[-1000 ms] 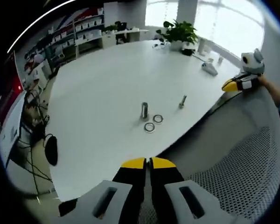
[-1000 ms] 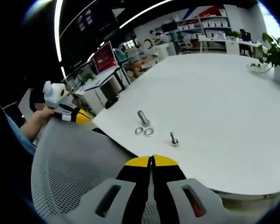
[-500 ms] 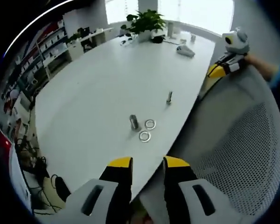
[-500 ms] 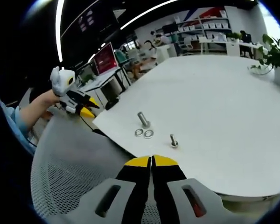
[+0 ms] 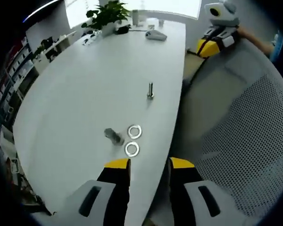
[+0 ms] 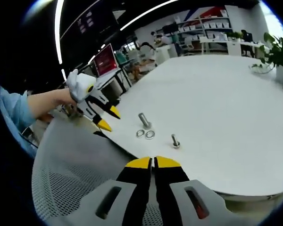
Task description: Place the washer onto the threaded stud by aligning its center hole with the stud, sliding it down to the base, and recovering from edge contact or off-axis alignment until the washer reaches the visible bottom stop.
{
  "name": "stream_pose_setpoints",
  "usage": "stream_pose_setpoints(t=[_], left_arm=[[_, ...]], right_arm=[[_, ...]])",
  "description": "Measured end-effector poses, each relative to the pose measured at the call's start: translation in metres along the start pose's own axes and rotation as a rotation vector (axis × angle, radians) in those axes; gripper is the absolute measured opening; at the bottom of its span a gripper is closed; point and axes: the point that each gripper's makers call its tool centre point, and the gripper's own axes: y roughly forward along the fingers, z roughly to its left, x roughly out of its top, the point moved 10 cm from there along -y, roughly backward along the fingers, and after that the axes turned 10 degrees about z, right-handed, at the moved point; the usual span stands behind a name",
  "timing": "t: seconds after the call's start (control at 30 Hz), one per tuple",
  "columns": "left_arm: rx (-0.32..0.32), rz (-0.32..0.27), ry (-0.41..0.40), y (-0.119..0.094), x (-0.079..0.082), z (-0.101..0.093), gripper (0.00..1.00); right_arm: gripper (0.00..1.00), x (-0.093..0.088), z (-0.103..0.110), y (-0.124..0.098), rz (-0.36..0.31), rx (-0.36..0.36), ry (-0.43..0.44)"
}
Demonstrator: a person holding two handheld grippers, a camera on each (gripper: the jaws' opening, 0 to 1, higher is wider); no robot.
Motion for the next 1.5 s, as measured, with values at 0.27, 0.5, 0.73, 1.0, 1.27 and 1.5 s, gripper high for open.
stream_pose_setpoints(t=[0.27, 0.5, 0.73, 1.0, 1.27, 1.5], left_arm=[[0.002, 0.066, 0.064, 0.033, 0.008, 0.011, 0.3], [0.04, 0.111, 0.102, 0.05, 0.008, 0.025, 0.3], [0.034, 0.142, 0.076, 0.064, 0.011, 0.03, 0.3], [0.03, 0.186, 0.074, 0.073, 0.007, 0.031, 0.33], [0.05, 0.204, 0.116, 0.077, 0.007, 0.029, 0.34], [0.06, 0.197, 0.122, 0.08, 0.015, 0.031, 0.34]], right_arm=[[0.06, -0.002, 0.0, 0.001, 0.028, 0.008, 0.015], [0.06, -0.001, 0.0, 0.001, 0.03, 0.007, 0.014], [0.06, -0.002, -0.001, 0.001, 0.02, 0.005, 0.03], [0.06, -0.002, 0.0, 0.003, 0.059, 0.016, 0.005], [0.06, -0.001, -0.002, 0.001, 0.011, 0.004, 0.039], [0.06, -0.001, -0.002, 0.001, 0.025, 0.001, 0.035]])
